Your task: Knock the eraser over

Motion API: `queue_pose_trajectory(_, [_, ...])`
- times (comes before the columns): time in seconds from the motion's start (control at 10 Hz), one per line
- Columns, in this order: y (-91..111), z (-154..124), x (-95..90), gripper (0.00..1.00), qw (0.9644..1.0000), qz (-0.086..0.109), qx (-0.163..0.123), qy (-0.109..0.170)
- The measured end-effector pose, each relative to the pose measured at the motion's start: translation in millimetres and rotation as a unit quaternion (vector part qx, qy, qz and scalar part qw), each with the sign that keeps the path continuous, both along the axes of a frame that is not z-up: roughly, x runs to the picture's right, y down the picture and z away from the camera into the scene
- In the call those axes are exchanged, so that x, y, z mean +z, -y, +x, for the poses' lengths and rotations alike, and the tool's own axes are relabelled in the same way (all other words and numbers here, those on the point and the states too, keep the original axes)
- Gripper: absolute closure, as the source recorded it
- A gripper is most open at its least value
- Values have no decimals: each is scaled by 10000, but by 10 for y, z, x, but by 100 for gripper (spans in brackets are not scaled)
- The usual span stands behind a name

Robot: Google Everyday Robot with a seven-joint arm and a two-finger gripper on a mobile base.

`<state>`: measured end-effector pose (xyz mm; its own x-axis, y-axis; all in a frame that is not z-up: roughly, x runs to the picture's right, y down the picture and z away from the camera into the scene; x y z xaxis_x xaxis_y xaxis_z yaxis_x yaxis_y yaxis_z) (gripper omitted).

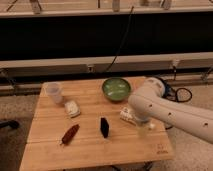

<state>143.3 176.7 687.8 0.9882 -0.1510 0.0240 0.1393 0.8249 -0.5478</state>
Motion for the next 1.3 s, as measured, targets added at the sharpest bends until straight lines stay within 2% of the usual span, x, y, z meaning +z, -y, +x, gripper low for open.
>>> queue_pose_trajectory(0.5, [-128, -372, 26, 20, 9997, -57, -170, 146])
queue_pose_trajectory(0.7, [-161, -408, 57, 24, 9996, -97, -194, 166])
queue_pose_trajectory(1.1, [-243, -560, 138, 62, 9992, -134, -275, 242])
queue_pose_trajectory(1.3, [-268, -699, 192, 83, 9989, -137, -316, 317])
